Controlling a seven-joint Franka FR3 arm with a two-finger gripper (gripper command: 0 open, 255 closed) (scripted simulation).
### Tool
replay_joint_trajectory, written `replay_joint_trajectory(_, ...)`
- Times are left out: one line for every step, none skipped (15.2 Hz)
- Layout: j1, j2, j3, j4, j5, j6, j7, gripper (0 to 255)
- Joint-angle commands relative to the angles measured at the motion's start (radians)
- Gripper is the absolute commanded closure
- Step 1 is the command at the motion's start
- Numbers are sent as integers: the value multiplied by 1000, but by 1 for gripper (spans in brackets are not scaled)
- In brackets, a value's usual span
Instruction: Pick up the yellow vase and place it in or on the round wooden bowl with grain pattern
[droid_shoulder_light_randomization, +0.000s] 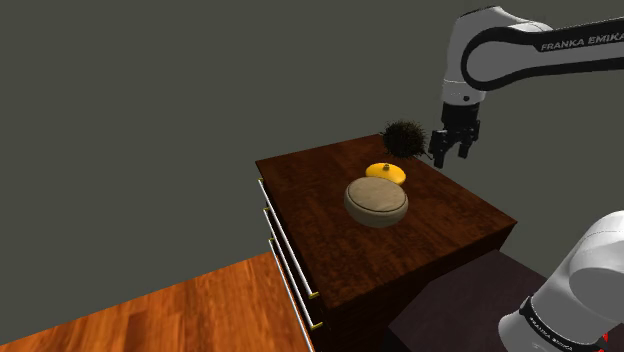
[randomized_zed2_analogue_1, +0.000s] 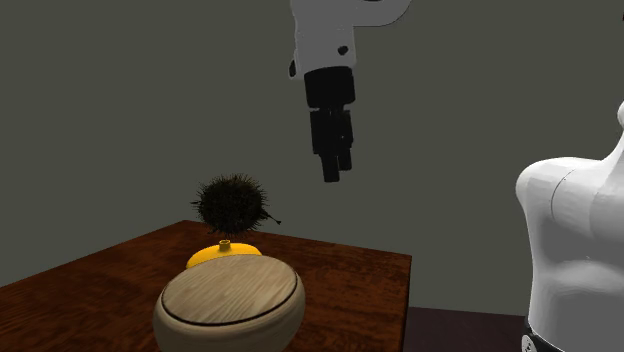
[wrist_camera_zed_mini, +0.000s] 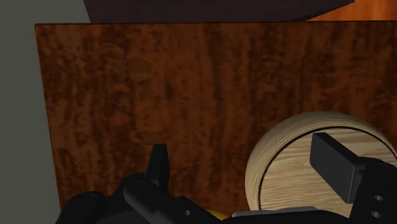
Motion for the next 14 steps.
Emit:
replay_joint_trajectory(-3,71,-17,16,2,70,-12,0)
replay_joint_trajectory(-4,105,-26,28,4,98,-19,0)
replay_joint_trajectory(-6,139,-34,41,7,126,-27,0)
replay_joint_trajectory(-7,174,-43,55,10,152,-35,0)
replay_joint_trajectory(-8,209,-51,71,15,177,-44,0)
replay_joint_trajectory(-9,245,-59,87,20,202,-53,0)
replay_joint_trajectory(-10,281,-67,106,26,225,-62,0)
replay_joint_trajectory(-11,317,-74,125,33,247,-72,0)
replay_joint_trajectory(-11,353,-81,146,42,267,-82,0)
replay_joint_trajectory(-12,389,-88,168,51,287,-92,0)
replay_joint_trajectory(-14,426,-94,192,61,305,-103,0)
replay_joint_trajectory(-15,462,-100,216,72,322,-114,0)
replay_joint_trajectory(-17,499,-106,242,83,337,-126,0)
replay_joint_trajectory(-19,536,-110,270,96,351,-137,0)
